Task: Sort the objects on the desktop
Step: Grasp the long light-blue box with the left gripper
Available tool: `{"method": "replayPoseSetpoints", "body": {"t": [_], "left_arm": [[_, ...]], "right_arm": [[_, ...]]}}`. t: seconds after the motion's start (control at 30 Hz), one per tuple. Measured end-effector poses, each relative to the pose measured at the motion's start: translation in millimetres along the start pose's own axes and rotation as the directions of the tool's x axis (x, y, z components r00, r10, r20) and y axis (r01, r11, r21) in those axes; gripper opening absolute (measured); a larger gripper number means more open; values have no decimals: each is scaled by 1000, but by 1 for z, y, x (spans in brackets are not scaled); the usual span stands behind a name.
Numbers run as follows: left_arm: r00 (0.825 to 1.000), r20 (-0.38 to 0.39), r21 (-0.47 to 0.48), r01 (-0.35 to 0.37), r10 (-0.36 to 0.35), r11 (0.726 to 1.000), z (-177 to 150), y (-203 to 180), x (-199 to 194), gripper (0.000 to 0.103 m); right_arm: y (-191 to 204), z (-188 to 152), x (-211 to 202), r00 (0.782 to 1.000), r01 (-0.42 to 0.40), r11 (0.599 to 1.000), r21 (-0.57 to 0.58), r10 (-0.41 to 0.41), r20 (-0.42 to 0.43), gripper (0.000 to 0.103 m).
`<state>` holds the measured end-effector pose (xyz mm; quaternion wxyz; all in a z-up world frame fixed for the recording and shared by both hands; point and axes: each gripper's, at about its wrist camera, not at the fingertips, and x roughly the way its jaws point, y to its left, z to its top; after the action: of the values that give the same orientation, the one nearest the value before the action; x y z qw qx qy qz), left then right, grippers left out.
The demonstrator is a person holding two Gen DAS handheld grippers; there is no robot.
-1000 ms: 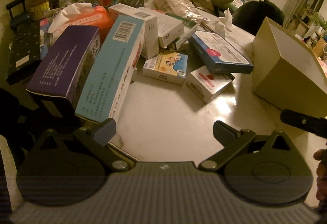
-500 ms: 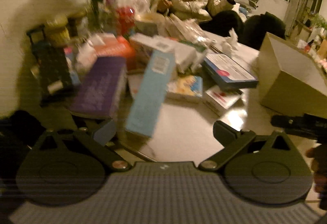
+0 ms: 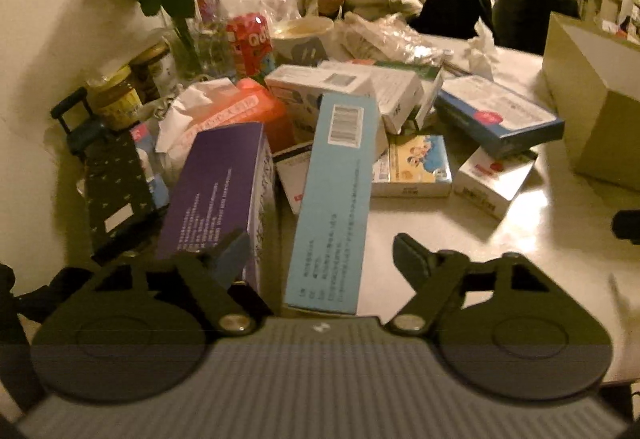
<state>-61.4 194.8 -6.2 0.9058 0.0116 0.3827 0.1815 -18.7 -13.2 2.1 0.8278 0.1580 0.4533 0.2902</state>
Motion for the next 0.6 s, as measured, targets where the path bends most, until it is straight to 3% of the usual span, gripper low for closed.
{"method": "replayPoseSetpoints", "body": {"t": [0.13,0.2,0.47,0.6], "left_arm": [[1000,11,42,-18,18,999,2,-5,5,63],[1000,-19,28,23,-22,999,4,-3,11,39],[997,-24,-30,79,-79,996,3,6,16,36],[989,1,-95,146,-146,985,5,13,12,36]], "right_arm": [[-1,-1,3,1000,-2,1000,12,2,-8,103],[-2,-2,5,1000,-2,1000,16,3,-15,103],[-4,-3,7,1000,3,999,36,-2,-19,102],[-6,-4,5,1000,-9,999,51,10,-6,102]]}}
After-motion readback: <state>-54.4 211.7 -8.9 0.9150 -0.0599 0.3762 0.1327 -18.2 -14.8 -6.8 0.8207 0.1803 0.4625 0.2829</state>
